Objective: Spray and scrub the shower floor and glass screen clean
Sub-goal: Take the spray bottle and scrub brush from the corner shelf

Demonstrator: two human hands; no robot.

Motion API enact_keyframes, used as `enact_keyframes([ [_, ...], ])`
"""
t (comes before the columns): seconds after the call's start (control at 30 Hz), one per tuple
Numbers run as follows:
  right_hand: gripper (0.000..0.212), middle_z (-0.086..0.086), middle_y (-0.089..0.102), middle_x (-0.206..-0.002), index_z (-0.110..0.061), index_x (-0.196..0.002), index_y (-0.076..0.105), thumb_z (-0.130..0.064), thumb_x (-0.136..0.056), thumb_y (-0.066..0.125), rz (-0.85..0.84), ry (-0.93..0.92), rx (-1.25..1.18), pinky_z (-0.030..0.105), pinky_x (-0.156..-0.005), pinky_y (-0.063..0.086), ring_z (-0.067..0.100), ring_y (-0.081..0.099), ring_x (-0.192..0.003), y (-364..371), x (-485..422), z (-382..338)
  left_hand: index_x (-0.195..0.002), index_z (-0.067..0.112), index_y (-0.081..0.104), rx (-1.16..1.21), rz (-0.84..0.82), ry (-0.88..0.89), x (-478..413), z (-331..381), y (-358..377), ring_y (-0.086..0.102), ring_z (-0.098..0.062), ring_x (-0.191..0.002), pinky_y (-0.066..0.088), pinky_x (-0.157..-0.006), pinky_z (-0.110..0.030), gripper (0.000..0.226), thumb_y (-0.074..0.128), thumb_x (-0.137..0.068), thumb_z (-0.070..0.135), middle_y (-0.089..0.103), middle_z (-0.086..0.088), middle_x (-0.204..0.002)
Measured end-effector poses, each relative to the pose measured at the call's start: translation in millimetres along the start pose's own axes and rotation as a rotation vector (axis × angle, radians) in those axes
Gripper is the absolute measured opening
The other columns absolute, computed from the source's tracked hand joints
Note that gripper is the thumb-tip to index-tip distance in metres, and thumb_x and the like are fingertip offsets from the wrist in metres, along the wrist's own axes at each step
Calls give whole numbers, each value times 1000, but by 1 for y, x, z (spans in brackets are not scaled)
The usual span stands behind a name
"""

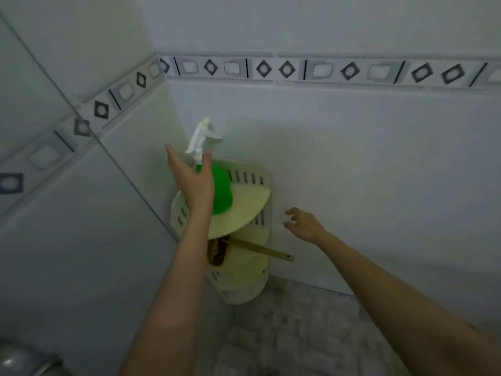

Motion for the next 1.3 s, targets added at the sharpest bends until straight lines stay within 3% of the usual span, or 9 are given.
enact_keyframes([
  [0.13, 68, 14, 35, -151, -11, -151, 23, -38, -97, 54, -283, 137, 145, 31, -107, 35, 27, 38, -135, 76, -33, 29, -162, 15, 19, 45, -89, -81, -23, -28, 15, 41, -17, -144, 35, -109, -18, 77, 63, -100, 30, 37, -7, -162],
  [0.3, 79, 10, 28, -155, -15, -154, 15, -43, -93, 57, -392, 205, 378, 45, -113, 26, 29, 31, -140, 139, -70, 70, -150, 11, 47, 94, -104, -20, -45, -38, 34, 56, -15, -130, 45, -102, -14, 55, 64, -100, 27, 58, -6, -145],
  [0.4, 74, 8, 36, -150, -14, -151, 24, -44, -92, 57, -426, 219, 448, 46, -112, 24, 26, 34, -138, 164, -89, 88, -128, 10, 63, 112, -99, -12, -53, -42, 39, 68, -6, -95, 53, -80, -15, 33, 64, -99, 26, 72, -9, -110],
  [0.5, 67, 6, 41, -147, -16, -149, 29, -43, -93, 55, -462, 217, 486, 48, -113, 19, 25, 35, -138, 183, -103, 102, -109, 18, 66, 144, -69, -25, -59, -45, 41, 58, 3, -57, 46, -61, -15, 12, 66, -99, 25, 65, 5, -75],
  [0.7, 31, 5, 61, -119, -16, -121, 56, -25, -93, 50, -378, 171, 479, 45, -109, 30, 24, 55, -116, 190, -117, 94, -95, 30, 68, 195, -112, -43, -65, -45, 43, 52, 0, -48, 47, -54, -19, 9, 68, -97, 21, 67, 19, -62],
  [0.87, 46, 7, 61, -94, -8, -105, 62, -52, -90, 57, -491, 125, 337, 30, -67, 46, 19, 58, -73, 175, -111, 64, -95, 26, 69, 154, -117, -53, -66, -40, 42, 47, 0, -43, 40, -50, -16, 4, 68, -98, 23, 53, 12, -51],
  [1.0, 60, 9, 66, -107, -12, -113, 64, -64, -85, 53, -428, 87, 349, 35, -81, 54, 24, 63, -92, 159, -102, 45, -102, 18, 69, 153, -90, -57, -61, -37, 39, 46, -1, -42, 40, -49, -16, 7, 67, -98, 24, 51, 0, -57],
  [1.17, 51, 0, 59, -73, -13, -90, 66, -62, -86, 54, -317, 111, 353, 27, -58, 45, 20, 61, -71, 126, -51, 58, -104, -6, 70, 153, -120, -25, -34, -27, 41, 45, -4, -46, 40, -48, -17, 30, 68, -98, 24, 51, -2, -60],
  [1.3, 53, -2, 54, -68, -14, -86, 64, -65, -88, 50, -231, 251, 299, 26, -56, 43, 17, 55, -62, 104, 19, 109, -109, -1, 71, 145, -261, 18, 7, -1, 53, 45, -1, -43, 39, -48, -17, 27, 67, -99, 23, 50, 1, -57],
])
Point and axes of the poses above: each hand's wrist, its own x-axis away from the middle knuckle, its own y-axis out of the palm, z = x × y, the point moved 7 cm from there along -x, towards the middle knuckle
